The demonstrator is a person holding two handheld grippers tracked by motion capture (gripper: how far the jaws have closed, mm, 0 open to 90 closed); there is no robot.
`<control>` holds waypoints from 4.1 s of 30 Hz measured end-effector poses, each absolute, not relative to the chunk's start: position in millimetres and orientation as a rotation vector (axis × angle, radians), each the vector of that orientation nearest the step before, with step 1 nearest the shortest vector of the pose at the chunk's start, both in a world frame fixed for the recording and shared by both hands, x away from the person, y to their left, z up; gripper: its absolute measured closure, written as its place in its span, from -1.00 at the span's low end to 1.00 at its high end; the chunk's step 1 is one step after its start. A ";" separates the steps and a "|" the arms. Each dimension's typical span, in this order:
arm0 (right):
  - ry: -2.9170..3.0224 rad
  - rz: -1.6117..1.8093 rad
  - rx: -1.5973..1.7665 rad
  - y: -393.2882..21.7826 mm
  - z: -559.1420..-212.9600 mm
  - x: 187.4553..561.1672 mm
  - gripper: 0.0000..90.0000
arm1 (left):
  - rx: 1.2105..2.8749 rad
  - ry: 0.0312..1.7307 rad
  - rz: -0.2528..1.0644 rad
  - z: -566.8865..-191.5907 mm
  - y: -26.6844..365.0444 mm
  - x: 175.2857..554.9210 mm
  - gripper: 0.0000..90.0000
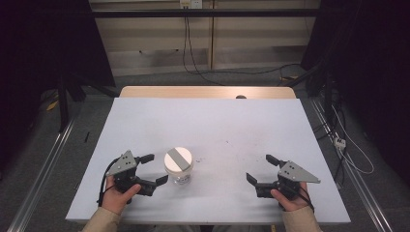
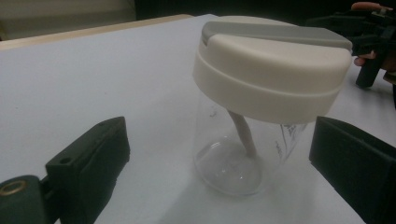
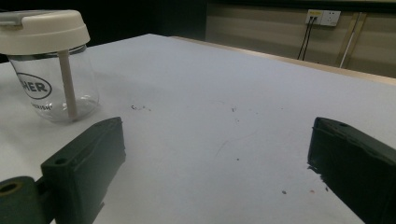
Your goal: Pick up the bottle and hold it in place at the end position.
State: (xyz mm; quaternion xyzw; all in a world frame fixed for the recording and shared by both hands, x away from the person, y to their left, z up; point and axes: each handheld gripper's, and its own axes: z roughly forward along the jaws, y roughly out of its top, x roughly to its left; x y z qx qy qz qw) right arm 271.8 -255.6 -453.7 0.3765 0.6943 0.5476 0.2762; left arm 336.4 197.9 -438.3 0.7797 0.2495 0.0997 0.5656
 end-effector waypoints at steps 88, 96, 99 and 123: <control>1.884 1.487 0.967 -251.2 -453.1 274.4 -0.91 | 1.828 0.612 0.355 -434.5 127.1 351.4 -0.59; 1.883 1.489 0.962 -250.9 -452.6 274.4 -0.91 | 1.830 0.615 0.358 -431.9 118.1 362.2 -0.59; 1.885 1.488 0.962 -250.9 -452.6 274.5 -0.91 | 1.837 0.615 0.367 -431.2 114.9 365.9 -0.59; 1.883 1.493 0.959 -251.2 -452.4 274.2 -0.91 | 1.841 0.570 0.347 -426.8 84.1 391.8 -0.59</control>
